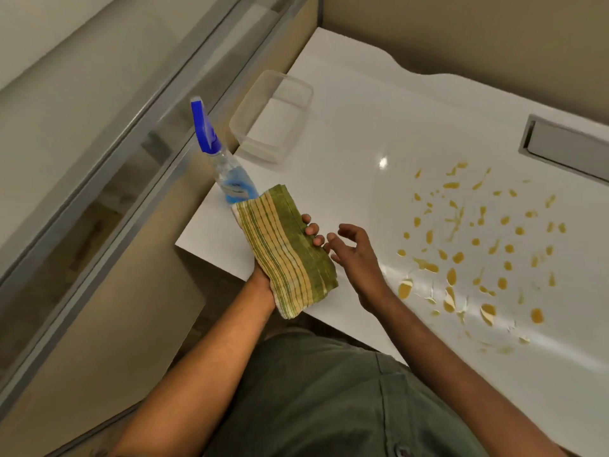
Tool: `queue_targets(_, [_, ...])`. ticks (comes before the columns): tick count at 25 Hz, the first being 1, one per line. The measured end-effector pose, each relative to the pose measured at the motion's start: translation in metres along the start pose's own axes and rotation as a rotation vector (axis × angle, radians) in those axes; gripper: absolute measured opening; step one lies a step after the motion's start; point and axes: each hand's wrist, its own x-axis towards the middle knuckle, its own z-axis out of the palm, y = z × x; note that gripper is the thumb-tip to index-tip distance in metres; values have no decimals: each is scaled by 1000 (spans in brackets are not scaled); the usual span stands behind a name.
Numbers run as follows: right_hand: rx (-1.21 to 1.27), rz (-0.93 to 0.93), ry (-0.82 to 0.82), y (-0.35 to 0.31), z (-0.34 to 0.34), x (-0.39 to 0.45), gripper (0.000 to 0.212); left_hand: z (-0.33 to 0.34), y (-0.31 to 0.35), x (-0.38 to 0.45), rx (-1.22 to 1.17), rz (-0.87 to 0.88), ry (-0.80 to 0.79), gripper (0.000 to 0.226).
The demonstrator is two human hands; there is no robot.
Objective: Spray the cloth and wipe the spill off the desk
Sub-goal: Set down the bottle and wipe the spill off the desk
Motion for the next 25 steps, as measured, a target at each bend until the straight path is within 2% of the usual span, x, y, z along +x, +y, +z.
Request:
queue_targets(4, [197,154,40,18,-40,-25,64,41,-41,11,38,-126,-45,65])
queue_targets(8, [347,246,93,29,-85,-46,66,65,-73,24,117,-221,-56,48])
queue_targets(10, [359,276,71,34,-105,-56,59,71,-87,27,133,-293,-111,62])
queue_targets(12, [344,290,8,40,-126,-65,56,71,-101,24,226,-346,-65,72])
queue_targets(14, [364,274,-75,45,-141,-73,51,57,-113,37,456,-301,-13,59])
queue_targets(16, [470,225,-146,52,-152,-79,45,46,-126,48,632,-273,210,52])
queue_targets(20, [624,133,-160,57,-160,-82,37,72,-149,51,550,-299,149,50])
queue_targets(22, [597,100,-111,56,-168,-83,35,86,-152,47,532,-280,123,39])
queue_targets(25, [496,39,2,52,-194,-85,35,84,-142,55,545,-146,215,31])
